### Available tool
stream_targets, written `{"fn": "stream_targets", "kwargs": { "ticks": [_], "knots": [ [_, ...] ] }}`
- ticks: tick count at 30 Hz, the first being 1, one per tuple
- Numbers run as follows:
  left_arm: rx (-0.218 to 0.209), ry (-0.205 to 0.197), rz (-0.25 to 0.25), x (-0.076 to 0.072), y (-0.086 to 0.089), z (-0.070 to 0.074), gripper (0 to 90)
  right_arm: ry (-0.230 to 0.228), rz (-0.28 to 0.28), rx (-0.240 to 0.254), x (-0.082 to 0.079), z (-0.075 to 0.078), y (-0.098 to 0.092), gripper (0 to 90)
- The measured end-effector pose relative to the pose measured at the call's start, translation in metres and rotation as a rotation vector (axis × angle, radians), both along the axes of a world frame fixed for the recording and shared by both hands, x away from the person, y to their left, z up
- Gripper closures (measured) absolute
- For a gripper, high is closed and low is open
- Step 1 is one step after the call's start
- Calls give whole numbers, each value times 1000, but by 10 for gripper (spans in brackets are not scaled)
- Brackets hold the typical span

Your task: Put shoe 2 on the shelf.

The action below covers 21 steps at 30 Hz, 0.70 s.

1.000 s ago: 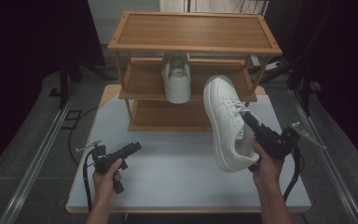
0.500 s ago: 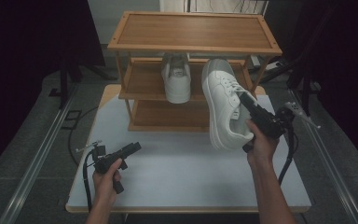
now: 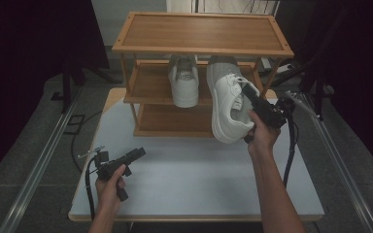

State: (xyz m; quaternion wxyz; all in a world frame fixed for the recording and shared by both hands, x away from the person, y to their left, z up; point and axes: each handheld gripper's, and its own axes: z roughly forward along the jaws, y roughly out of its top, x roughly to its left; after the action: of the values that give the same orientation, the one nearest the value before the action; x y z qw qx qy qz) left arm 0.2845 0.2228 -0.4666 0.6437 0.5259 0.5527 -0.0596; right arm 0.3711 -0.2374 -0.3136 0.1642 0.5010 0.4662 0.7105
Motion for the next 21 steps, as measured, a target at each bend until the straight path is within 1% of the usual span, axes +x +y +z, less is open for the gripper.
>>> {"fn": "stream_targets", "kwargs": {
  "ticks": [4,7,8,14,17,18,21],
  "knots": [
    [0,4,1,0,1,0,391,7,-14,3,11,2,3,834],
    [-5,1,6,0,1,0,391,15,-23,-6,21,4,6,835],
    [-5,1,6,0,1,0,391,15,-23,-6,21,4,6,835],
    [-6,5,5,0,3,-1,391,25,-40,-1,34,5,10,836],
    [-10,5,9,0,4,-1,391,27,-47,-4,39,5,12,836],
    [-18,10,10,0,4,-1,391,26,-49,-3,40,5,13,836],
    [-19,8,11,0,5,-1,391,31,-49,1,44,5,15,836]
  ]
}}
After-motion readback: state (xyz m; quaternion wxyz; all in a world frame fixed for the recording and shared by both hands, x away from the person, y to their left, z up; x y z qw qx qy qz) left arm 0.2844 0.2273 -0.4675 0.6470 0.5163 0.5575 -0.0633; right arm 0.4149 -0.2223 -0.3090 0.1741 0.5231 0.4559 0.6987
